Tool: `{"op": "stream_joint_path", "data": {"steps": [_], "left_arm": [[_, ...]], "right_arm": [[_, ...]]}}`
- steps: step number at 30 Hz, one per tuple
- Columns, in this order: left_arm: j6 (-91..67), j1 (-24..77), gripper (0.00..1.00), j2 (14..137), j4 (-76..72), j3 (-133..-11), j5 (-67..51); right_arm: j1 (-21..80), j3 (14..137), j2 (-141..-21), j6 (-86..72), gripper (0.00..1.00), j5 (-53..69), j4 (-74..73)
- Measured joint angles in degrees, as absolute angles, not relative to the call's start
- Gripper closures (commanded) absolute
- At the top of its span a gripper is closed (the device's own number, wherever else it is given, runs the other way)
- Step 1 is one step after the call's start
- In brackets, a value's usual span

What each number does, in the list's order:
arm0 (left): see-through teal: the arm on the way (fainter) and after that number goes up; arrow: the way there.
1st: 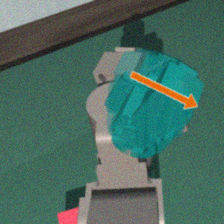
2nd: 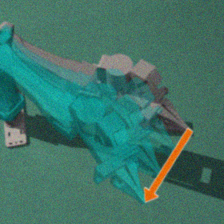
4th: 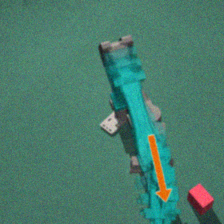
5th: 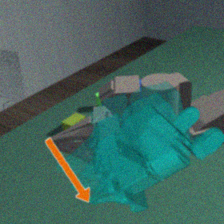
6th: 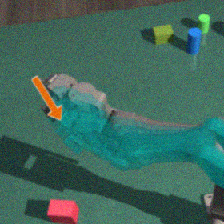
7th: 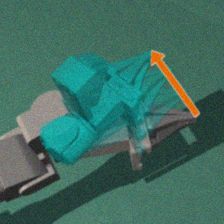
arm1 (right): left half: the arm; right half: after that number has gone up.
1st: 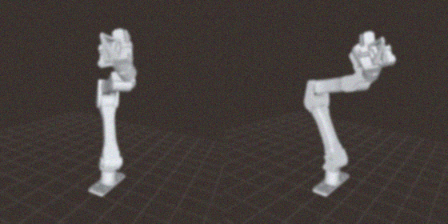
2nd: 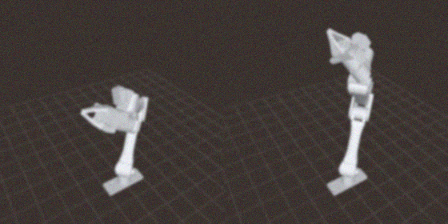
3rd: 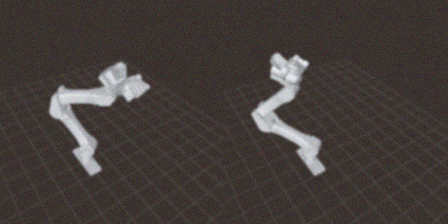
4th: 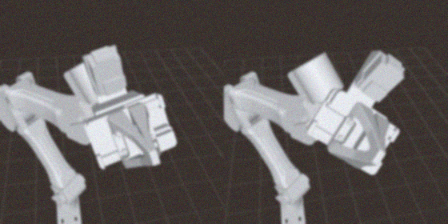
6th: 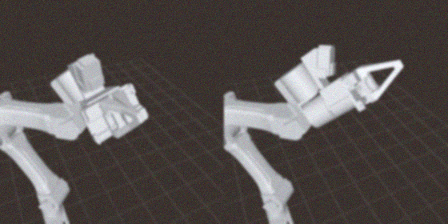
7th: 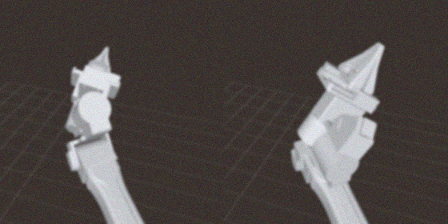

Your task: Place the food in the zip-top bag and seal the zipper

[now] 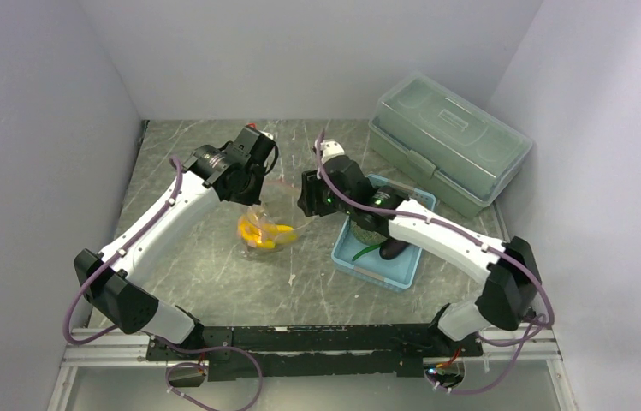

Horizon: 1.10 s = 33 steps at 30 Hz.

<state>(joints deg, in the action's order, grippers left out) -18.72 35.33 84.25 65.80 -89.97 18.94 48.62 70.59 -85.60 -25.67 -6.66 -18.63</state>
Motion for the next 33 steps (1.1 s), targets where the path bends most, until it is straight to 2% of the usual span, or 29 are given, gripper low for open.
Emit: {"op": "stream_joint_path", "data": {"steps": [8,15,25,33], "left_arm": [[-18.7,35.31,1.0,84.23,65.78,-89.97,18.96],[-18.5,35.31,1.0,83.81,65.71,-89.89,18.96],[-18.04,35.27,1.0,82.41,65.12,-88.38,18.98],[-17.69,35.22,1.0,82.11,64.64,-87.96,19.35]], "right_arm": [[48.58,71.75,-78.35,-25.06,0.45,-6.0,-19.14],[46.15,72.34,-74.15,-22.68,0.44,-9.15,-23.03],[38.81,71.53,-74.59,-18.96,0.44,-10.07,-28.27],[35.38,71.59,-80.73,-17.65,0.47,-10.15,-30.55]]}}
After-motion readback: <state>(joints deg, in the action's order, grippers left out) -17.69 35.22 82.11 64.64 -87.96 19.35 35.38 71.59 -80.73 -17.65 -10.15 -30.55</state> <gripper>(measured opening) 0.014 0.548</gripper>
